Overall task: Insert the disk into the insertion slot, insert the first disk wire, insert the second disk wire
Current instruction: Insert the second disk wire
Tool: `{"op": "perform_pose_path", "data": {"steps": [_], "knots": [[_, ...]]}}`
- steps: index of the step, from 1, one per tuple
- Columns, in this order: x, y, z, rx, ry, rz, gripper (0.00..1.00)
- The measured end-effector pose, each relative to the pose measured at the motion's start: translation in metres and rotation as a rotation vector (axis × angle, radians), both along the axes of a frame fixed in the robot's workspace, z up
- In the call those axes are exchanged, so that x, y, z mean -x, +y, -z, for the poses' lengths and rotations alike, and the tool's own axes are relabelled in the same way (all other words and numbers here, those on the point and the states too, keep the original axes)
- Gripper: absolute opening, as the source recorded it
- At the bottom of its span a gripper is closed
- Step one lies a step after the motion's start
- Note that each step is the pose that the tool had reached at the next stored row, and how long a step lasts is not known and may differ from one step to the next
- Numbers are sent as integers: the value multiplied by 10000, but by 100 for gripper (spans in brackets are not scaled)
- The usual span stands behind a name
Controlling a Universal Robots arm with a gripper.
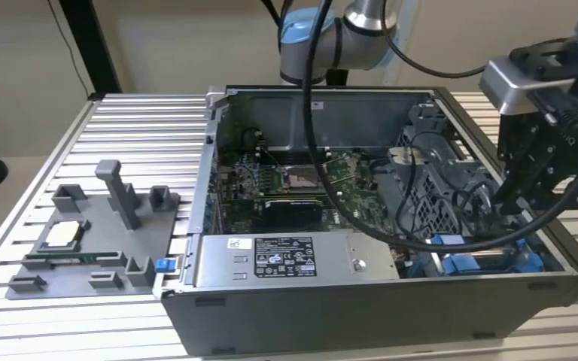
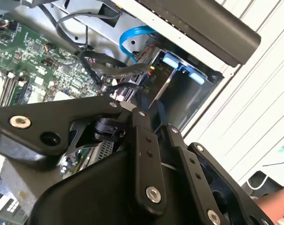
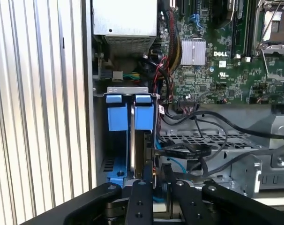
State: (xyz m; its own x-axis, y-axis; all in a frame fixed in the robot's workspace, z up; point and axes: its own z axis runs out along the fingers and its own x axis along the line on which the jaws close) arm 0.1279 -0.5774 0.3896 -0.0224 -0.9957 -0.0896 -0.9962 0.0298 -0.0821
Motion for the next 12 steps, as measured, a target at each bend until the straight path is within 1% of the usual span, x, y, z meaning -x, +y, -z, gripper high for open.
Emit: {"op": "perform_pose_path", "data": {"steps": [2,3,4,5,6,12], "knots": [[0,0,-89,-2,3,0,100],[-2,0,-115,0,25,-2,100],[-12,0,-132,0,98,-2,100],[-23,0,-143,8,193,-1,100],[-28,1,-147,19,265,0,100],[-27,0,-147,18,297,0,100]]}}
